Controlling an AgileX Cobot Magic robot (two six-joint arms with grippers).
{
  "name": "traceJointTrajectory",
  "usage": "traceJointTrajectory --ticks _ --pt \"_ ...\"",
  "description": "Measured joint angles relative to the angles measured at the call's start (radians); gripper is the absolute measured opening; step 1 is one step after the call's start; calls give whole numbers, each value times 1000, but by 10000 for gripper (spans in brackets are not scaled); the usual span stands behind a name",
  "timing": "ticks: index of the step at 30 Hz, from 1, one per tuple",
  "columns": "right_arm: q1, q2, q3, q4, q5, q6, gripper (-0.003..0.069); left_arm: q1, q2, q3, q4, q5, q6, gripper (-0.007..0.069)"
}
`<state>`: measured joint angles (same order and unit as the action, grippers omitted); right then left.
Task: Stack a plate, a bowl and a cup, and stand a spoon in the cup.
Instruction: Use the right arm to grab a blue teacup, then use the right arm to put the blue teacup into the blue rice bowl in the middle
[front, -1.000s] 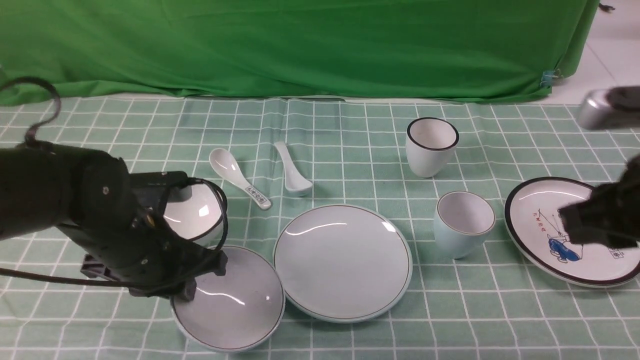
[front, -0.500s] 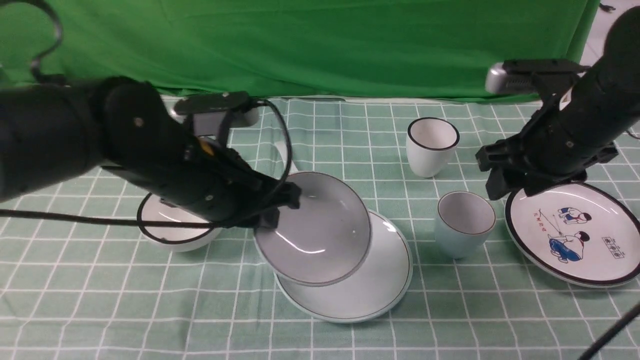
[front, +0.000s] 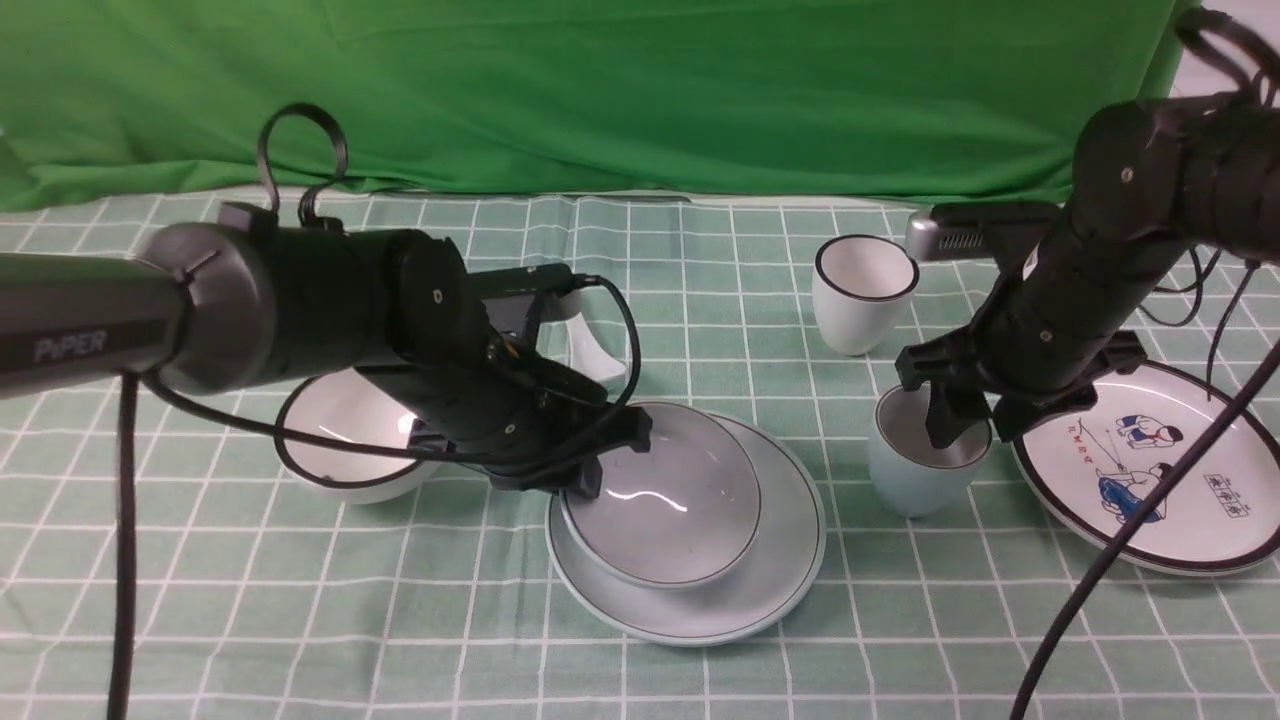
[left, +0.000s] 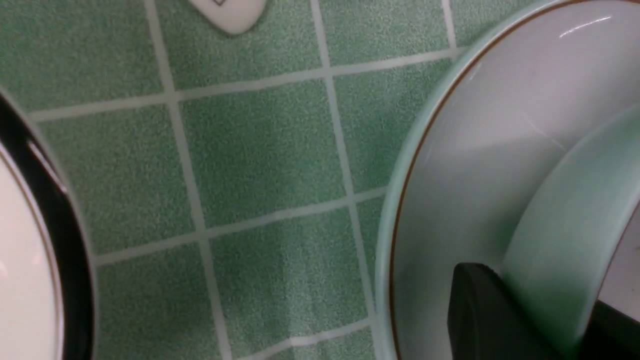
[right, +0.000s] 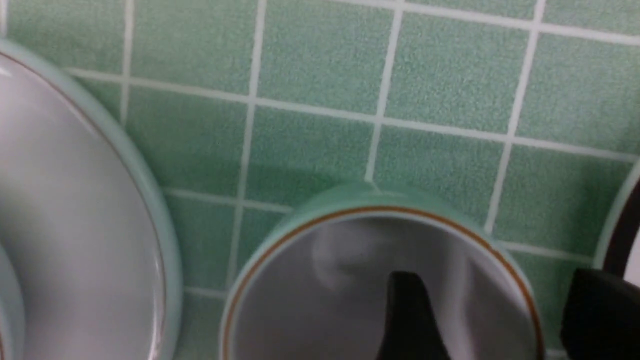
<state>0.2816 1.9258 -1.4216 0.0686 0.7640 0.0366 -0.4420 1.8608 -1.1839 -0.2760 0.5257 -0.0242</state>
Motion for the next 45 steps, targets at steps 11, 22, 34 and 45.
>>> traceJointTrajectory --ticks 11,22,34,45 --pt "0 -58 -19 -1 6 -22 85 0 10 0 -13 -6 24 342" --pt "73 -242 -189 3 120 -24 85 0 10 0 -85 -16 49 406" --pt "141 -242 -208 5 170 4 85 2 7 0 -185 30 192 350" --pt "261 -132 -208 21 167 10 85 97 -219 0 133 152 -22 303"
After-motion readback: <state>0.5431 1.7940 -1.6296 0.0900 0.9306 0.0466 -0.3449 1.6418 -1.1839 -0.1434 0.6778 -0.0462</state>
